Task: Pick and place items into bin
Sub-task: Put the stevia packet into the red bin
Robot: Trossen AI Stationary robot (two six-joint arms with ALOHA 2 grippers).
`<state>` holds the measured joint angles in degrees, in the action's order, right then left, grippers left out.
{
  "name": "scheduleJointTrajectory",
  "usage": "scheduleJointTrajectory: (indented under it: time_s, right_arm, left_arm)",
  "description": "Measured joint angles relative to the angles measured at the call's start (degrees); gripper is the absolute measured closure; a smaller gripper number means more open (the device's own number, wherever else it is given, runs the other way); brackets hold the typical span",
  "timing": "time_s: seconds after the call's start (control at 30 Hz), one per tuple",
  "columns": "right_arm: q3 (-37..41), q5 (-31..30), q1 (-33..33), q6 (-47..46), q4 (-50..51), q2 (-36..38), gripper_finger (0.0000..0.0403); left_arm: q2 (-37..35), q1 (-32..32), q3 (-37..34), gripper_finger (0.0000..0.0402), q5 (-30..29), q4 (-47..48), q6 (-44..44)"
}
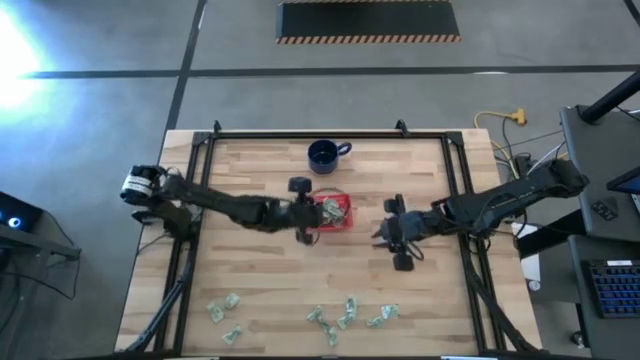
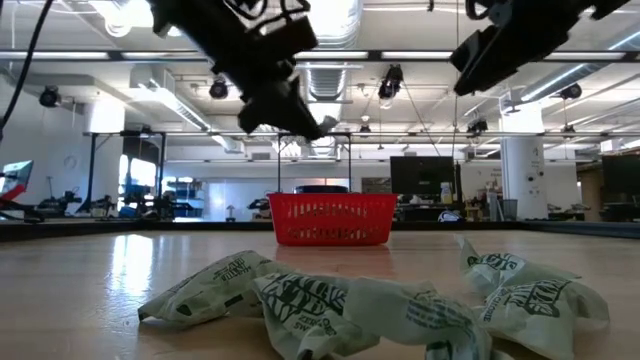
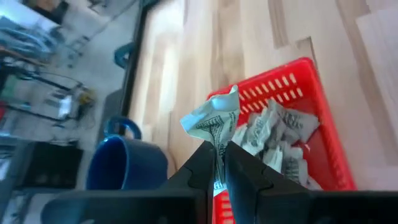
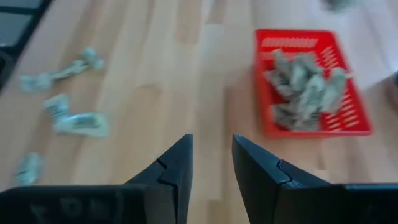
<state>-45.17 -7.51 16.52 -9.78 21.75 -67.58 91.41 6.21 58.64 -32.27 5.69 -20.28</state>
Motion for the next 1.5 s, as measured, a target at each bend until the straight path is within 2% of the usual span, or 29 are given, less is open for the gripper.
scheduleJointTrajectory:
  time_s: [0.23, 0.4, 0.57, 0.7, 0.97, 1.17, 1.37, 1.5]
  right_arm:
    - [0.3, 0.0, 5.7, -3.7, 0.6, -0.5, 0.0305]
    - [0.4, -0.8, 7.7, -4.8, 0.8, -1.4, 0.0311]
    - [0.4, -2.1, 8.1, -5.2, 0.8, -1.8, 0.0317]
    - [0.4, -3.0, 8.1, -5.0, 0.8, -1.8, 0.0321]
    - [0.8, -3.2, 8.1, -5.2, 0.7, -1.8, 0.0316]
    - [4.4, -3.1, 8.8, -9.6, -1.1, -2.0, 0.0311]
    - [12.4, -2.6, 14.4, -15.6, -12.0, -2.0, 0.0317]
    - [14.7, -4.4, 19.3, -21.1, -16.0, -2.0, 0.0321]
  left_arm:
    - [0.9, -6.5, -0.2, 0.0386, 12.0, 0.1, -3.1]
    - [1.4, -9.0, -0.3, 0.0386, 20.2, -0.1, -3.2]
    - [1.4, -9.1, -0.3, 0.0384, 20.8, -0.2, -5.7]
    - [1.4, -9.1, -0.3, 0.0364, 20.7, -0.3, -6.1]
    - [1.4, -9.1, -0.3, 0.0271, 20.7, -0.6, -5.8]
    - [1.4, -9.1, -0.3, 0.0208, 20.6, -0.3, -3.5]
    - [1.1, -8.7, -0.3, 0.0191, 20.4, 1.4, -2.5]
    - [1.0, -8.7, -0.8, 0.0191, 20.4, 1.4, -2.4]
